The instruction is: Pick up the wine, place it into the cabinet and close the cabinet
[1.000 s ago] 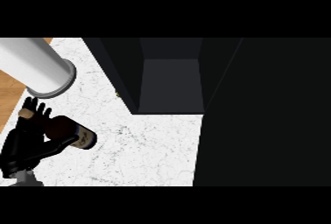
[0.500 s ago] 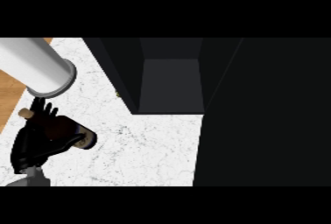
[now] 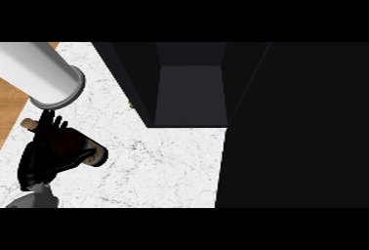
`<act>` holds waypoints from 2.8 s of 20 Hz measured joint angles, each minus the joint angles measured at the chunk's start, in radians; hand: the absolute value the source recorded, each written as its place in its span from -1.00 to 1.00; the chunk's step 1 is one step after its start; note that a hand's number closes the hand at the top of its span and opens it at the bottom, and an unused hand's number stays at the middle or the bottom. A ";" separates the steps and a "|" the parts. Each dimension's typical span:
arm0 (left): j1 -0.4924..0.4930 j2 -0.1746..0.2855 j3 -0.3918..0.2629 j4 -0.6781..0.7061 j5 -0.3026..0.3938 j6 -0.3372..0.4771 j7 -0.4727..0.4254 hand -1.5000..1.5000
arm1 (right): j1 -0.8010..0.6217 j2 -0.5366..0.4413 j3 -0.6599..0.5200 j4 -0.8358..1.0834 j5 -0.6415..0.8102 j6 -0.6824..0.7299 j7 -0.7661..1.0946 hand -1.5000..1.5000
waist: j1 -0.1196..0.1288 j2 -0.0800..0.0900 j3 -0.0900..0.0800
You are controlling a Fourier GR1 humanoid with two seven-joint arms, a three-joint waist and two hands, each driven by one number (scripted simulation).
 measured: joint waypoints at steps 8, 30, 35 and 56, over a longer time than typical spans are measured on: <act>-0.001 -0.012 -0.009 0.088 0.004 -0.017 -0.070 -1.00 | -0.017 -0.003 -0.003 -0.001 0.000 -0.002 0.012 -1.00 | 0.000 0.000 0.000; -0.108 0.019 -0.052 0.324 0.008 -0.149 -0.271 1.00 | 0.012 0.004 0.022 0.000 0.009 -0.003 -0.013 -1.00 | -0.003 -0.001 0.001; -0.054 0.042 -0.107 0.310 -0.049 -0.235 -0.401 1.00 | 0.033 0.005 0.017 0.003 0.009 0.006 -0.035 -1.00 | -0.003 -0.001 0.001; 0.082 0.000 -0.198 -0.167 -0.007 -0.244 -0.358 1.00 | 0.003 0.016 0.014 0.013 0.015 0.000 -0.021 -1.00 | 0.008 -0.002 0.001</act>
